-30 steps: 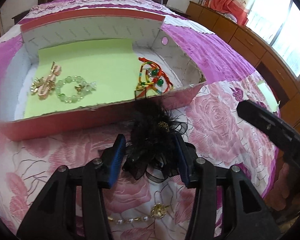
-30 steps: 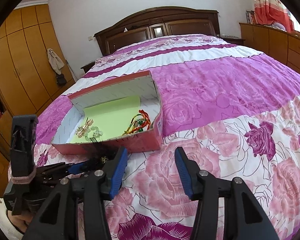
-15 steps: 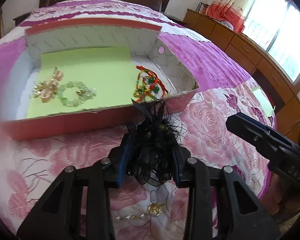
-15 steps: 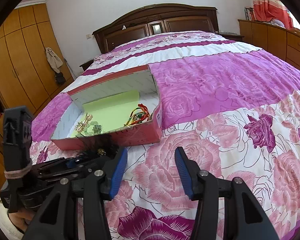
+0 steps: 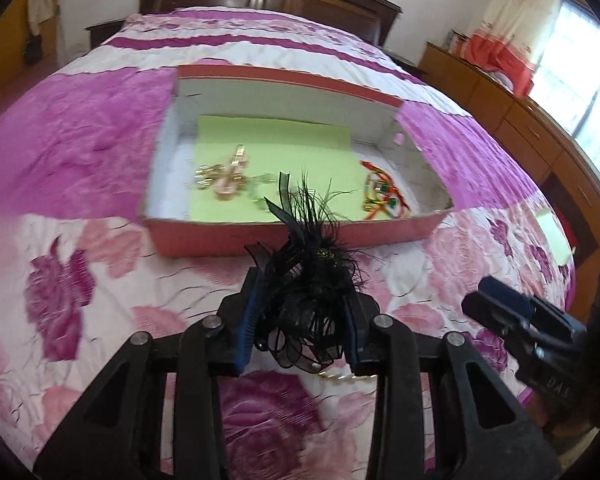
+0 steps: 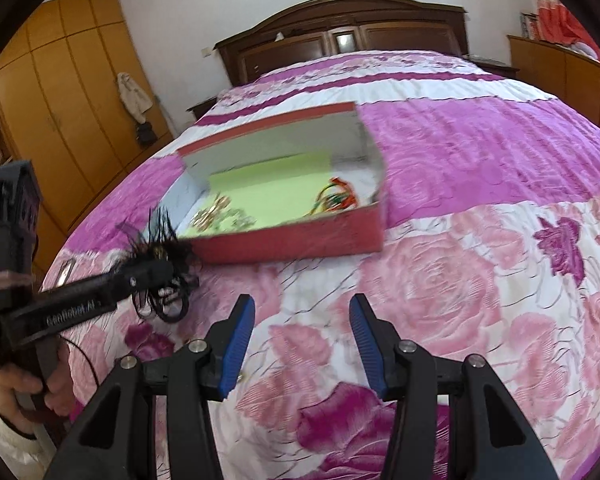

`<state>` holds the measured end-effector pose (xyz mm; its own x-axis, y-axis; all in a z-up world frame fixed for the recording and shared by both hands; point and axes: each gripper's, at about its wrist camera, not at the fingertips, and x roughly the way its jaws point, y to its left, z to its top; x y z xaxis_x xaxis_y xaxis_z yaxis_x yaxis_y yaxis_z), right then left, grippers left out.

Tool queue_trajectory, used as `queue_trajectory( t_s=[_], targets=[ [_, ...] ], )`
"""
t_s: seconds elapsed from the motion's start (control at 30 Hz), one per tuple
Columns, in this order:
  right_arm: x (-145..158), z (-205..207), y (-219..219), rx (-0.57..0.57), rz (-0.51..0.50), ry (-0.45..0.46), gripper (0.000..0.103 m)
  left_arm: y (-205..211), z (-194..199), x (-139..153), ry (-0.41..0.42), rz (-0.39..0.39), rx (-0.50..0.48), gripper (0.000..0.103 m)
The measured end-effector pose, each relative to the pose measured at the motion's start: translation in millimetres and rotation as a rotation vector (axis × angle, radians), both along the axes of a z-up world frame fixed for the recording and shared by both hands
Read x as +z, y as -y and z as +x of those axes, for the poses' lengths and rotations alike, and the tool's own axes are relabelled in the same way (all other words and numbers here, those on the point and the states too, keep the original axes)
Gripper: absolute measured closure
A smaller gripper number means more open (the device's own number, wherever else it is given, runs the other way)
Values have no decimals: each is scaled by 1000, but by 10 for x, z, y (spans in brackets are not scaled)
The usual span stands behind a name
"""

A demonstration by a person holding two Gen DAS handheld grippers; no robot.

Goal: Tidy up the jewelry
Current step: 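Grasp the gold pearl chain pendant with the right tool while the left tool holds the feather ornament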

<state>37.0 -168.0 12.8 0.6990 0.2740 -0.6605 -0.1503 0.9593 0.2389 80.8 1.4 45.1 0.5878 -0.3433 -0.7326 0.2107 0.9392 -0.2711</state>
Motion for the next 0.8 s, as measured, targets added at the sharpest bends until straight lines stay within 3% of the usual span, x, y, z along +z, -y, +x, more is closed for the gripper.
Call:
queue_trajectory(
  t_s=[0.4, 0.73, 0.8],
  targets=[
    [-278, -45, -440, 122, -21, -97, 52, -226, -69, -54, 2, 34, 63, 75],
    [-517, -17, -590, 159, -62, -156, 80, -260, -85, -69, 4, 27, 64, 75],
    [-535, -20, -583, 161, -65, -153, 80, -260, -88, -73, 4, 28, 62, 75]
  ],
)
